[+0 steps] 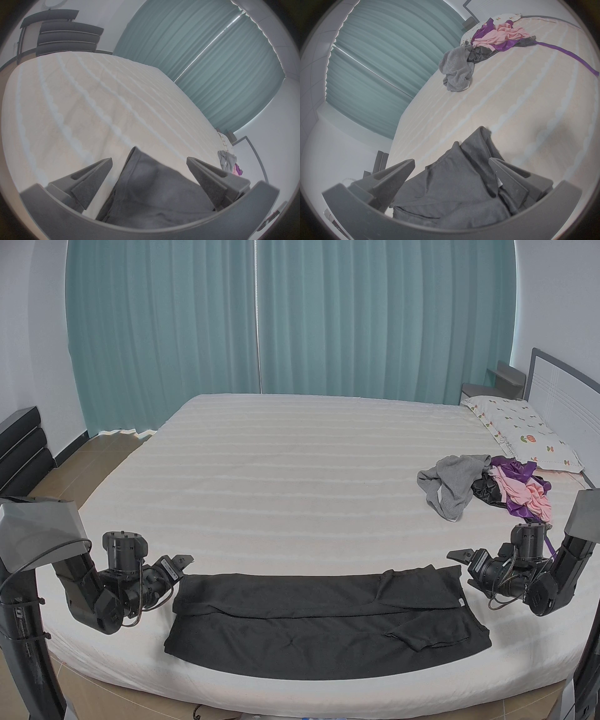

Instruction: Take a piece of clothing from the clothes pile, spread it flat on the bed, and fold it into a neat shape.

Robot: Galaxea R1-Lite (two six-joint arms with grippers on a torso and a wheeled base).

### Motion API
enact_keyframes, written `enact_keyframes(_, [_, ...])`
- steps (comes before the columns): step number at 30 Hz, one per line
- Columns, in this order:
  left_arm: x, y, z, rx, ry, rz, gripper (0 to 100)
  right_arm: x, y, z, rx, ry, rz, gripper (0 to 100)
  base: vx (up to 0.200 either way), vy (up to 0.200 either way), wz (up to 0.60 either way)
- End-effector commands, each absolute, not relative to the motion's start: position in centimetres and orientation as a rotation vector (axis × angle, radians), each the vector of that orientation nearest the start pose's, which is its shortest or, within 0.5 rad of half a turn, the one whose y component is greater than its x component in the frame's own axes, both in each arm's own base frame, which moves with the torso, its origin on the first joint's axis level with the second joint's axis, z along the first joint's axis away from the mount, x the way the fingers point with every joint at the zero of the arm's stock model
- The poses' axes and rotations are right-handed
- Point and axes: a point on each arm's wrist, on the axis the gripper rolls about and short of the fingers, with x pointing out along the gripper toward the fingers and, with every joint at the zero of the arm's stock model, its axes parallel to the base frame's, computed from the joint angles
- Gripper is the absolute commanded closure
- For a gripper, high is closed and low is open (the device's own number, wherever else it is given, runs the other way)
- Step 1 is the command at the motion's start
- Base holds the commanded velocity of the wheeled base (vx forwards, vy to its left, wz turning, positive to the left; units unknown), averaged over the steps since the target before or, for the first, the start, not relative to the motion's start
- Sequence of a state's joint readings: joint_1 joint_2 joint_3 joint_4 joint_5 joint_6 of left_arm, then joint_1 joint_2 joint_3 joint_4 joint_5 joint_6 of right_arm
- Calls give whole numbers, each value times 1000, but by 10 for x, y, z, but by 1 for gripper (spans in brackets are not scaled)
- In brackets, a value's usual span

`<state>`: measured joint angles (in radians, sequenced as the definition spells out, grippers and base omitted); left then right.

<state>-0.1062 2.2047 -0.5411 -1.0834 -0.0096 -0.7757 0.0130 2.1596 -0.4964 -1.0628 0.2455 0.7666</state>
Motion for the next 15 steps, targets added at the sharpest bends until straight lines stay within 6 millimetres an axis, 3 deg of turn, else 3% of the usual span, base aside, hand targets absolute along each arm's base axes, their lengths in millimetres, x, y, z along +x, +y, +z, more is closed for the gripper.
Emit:
enact_keyframes(1, [360,-37,-4,-762,605,141,0,329,5,-14,819,693,-12,0,0,0,0])
enact_keyframes(6, [372,-39,-23,-753,652,160,0,335,1,-25,824,706,-29,0,0,0,0])
enact_keyframes(15, [371,-40,-31,-747,683,170,0,341,-4,-28,829,697,-38,0,0,0,0])
